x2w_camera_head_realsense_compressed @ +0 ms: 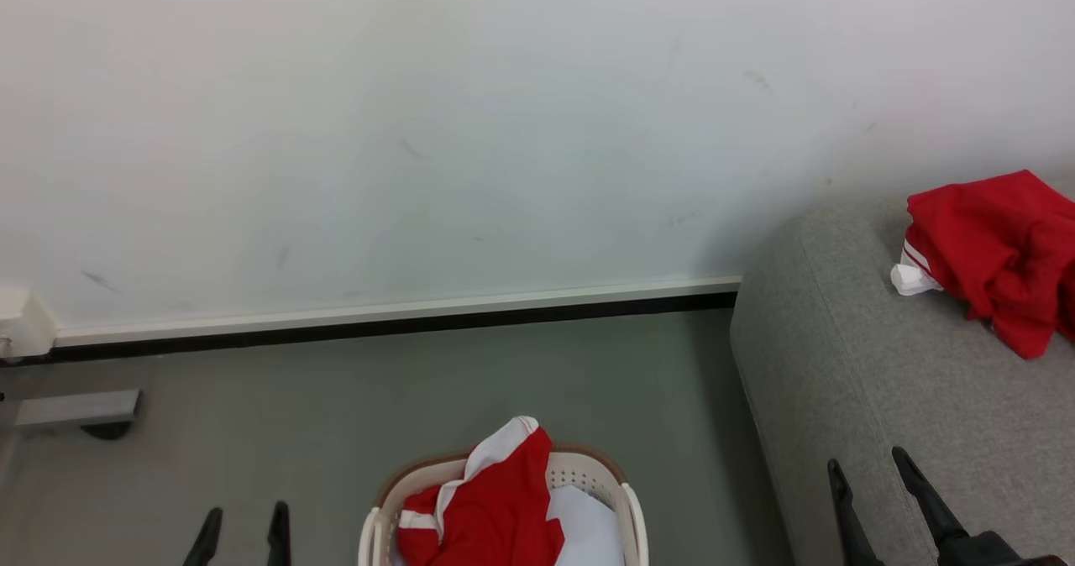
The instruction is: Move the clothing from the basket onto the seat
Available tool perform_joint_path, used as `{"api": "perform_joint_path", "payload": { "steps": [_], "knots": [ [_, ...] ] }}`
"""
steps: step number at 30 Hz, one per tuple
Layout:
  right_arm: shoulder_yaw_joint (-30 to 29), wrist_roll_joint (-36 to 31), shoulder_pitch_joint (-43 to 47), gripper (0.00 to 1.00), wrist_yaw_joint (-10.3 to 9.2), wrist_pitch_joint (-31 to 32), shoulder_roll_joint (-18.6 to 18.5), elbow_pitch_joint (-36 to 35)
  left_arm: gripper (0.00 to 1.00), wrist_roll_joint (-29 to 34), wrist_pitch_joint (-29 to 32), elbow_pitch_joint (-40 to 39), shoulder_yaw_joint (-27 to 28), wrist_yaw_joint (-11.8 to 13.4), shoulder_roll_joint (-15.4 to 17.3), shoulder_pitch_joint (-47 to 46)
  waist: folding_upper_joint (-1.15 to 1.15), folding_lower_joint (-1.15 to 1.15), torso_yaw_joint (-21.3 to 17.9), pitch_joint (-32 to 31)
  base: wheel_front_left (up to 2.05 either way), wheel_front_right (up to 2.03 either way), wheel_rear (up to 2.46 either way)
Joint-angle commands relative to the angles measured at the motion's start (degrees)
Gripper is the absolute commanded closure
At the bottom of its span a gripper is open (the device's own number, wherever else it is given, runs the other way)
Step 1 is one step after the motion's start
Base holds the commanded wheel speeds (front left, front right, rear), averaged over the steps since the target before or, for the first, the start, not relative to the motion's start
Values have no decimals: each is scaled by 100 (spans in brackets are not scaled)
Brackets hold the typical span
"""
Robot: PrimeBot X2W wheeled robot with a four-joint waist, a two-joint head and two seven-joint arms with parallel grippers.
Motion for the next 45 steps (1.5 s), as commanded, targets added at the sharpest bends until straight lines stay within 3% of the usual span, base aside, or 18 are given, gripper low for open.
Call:
{"api": "perform_joint_path", "payload": {
  "steps": [1, 9, 17, 26, 35, 45],
  "knots": [
    [30, 7, -136, 0, -14, -19, -13, -84, 0, 75, -3, 60, -71, -29, 31, -141, 0, 0, -155, 161, 0, 0, 0],
    [101, 51, -673, 0, -14, -18, -11, -461, 0, 216, 99, 808, -783, -42, 323, -1047, 0, 0, -458, 1169, 0, 0, 0],
    [137, 51, -1522, 0, -14, -9, -9, -1024, 0, -2, 627, 1799, -1792, -28, 746, -2735, 0, 0, -649, 2768, 0, 0, 0],
    [211, -3, -2240, 0, -14, -9, -9, -1671, 0, -180, 1077, 3219, -2408, -28, 992, -4349, 0, 0, -772, 4087, 0, 0, 0],
    [261, 9, -2424, 0, -14, -9, -8, -2075, 0, -70, 861, 4355, -2524, 16, 976, -5392, 0, 0, -793, 4729, 0, 0, 0],
    [346, 119, -2443, 0, -14, -9, -8, -2237, 0, 91, 550, 5003, -2688, 76, 1050, -6021, 0, 0, -898, 5102, 0, 0, 0]
  ]
}}
